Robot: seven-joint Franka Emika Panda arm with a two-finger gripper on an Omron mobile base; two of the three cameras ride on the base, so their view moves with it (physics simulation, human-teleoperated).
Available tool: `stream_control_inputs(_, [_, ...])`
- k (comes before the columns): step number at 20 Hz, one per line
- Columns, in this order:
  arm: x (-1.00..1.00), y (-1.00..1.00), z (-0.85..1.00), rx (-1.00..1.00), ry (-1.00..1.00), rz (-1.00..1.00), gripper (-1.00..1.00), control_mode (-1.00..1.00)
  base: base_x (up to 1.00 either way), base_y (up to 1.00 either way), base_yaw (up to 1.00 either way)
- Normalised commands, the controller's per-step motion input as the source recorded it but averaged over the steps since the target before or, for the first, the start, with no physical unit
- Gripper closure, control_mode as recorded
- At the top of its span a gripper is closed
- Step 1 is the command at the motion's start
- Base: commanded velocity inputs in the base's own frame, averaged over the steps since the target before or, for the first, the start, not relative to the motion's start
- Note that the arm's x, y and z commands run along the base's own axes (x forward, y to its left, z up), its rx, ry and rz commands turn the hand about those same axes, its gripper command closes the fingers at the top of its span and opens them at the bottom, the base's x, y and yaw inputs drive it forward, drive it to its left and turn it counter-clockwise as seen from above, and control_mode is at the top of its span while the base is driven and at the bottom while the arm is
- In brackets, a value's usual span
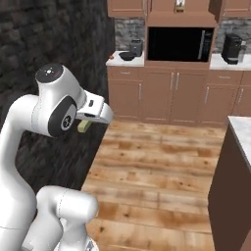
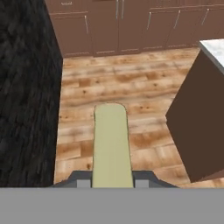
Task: Pick the egg and butter from the fridge and place them by the bowl for mixing.
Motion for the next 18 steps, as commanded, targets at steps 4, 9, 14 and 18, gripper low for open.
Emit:
stream_control_inputs(4, [0.0, 0.0, 0.0, 0.0, 0.0, 0.0, 1.0, 1.0, 0.87, 0.35, 0.01])
stream_control_inputs(9, [0.0, 0.0, 0.0, 0.0, 0.0, 0.0, 1.0, 1.0, 0.89, 0.2, 0.0])
stream_control_inputs(14, [0.0, 0.0, 0.0, 0.0, 0.0, 0.0, 1.0, 1.0, 0.9, 0.18, 0.0])
stream_control_inputs(18, [0.0, 0.0, 0.0, 0.0, 0.0, 0.0, 1.0, 1.0, 0.89, 0.16, 0.02])
